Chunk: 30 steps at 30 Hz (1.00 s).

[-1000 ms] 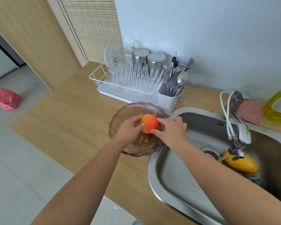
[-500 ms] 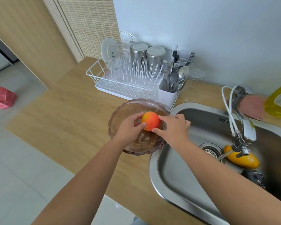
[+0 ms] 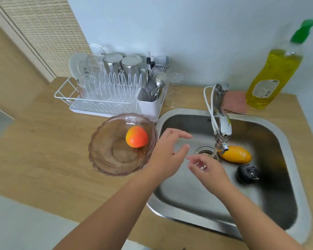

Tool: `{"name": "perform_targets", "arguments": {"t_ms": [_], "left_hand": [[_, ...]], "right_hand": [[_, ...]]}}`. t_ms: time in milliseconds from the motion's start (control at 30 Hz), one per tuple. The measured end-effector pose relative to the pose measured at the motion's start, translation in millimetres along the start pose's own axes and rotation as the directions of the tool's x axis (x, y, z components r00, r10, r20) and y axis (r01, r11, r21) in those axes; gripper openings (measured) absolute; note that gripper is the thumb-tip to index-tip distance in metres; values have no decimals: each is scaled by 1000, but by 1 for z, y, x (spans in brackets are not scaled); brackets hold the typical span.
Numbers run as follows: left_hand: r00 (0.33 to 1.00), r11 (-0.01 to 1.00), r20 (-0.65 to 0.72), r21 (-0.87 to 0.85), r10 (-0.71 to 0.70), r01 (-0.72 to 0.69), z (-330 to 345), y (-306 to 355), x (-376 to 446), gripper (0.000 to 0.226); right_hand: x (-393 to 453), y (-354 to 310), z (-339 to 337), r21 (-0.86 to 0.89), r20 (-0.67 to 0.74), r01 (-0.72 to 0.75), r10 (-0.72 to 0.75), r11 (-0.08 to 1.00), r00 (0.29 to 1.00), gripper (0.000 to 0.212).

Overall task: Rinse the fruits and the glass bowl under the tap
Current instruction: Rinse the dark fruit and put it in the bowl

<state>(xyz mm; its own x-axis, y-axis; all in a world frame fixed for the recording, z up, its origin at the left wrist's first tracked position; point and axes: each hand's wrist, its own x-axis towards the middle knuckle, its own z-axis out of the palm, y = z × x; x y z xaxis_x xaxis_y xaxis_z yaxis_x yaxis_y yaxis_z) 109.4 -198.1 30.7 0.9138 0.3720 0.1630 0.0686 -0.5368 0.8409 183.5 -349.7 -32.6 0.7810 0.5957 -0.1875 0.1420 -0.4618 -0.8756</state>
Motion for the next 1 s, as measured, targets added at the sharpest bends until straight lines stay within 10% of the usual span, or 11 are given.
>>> {"name": "perform_targets", "arguments": {"t_ms": [100,233,367,700,1000], "left_hand": [[945,951,243,-162,-219,262,48,8,3,20],[749,637,406,-397,-524,661,103,2,12,18],[598,416,436,-446,-672,793,135,-15,28,25],[481,627,582,64,-655,777,198,-25,61,11],[464,656,616,115,-636,746,212,-37,57,14]], "right_hand": [[-17,23,-32,17,-78,-121,122,993,990,20],[-30,51,-76,77,-291,-275,286,958,913,16],[-33,76,-101,90,-414,-388,389,917,823,27],[-6,114,-98,-90,-317,-595,544,798,777,91],[7,126,-91,-151,-346,-610,536,778,770,80]]}}
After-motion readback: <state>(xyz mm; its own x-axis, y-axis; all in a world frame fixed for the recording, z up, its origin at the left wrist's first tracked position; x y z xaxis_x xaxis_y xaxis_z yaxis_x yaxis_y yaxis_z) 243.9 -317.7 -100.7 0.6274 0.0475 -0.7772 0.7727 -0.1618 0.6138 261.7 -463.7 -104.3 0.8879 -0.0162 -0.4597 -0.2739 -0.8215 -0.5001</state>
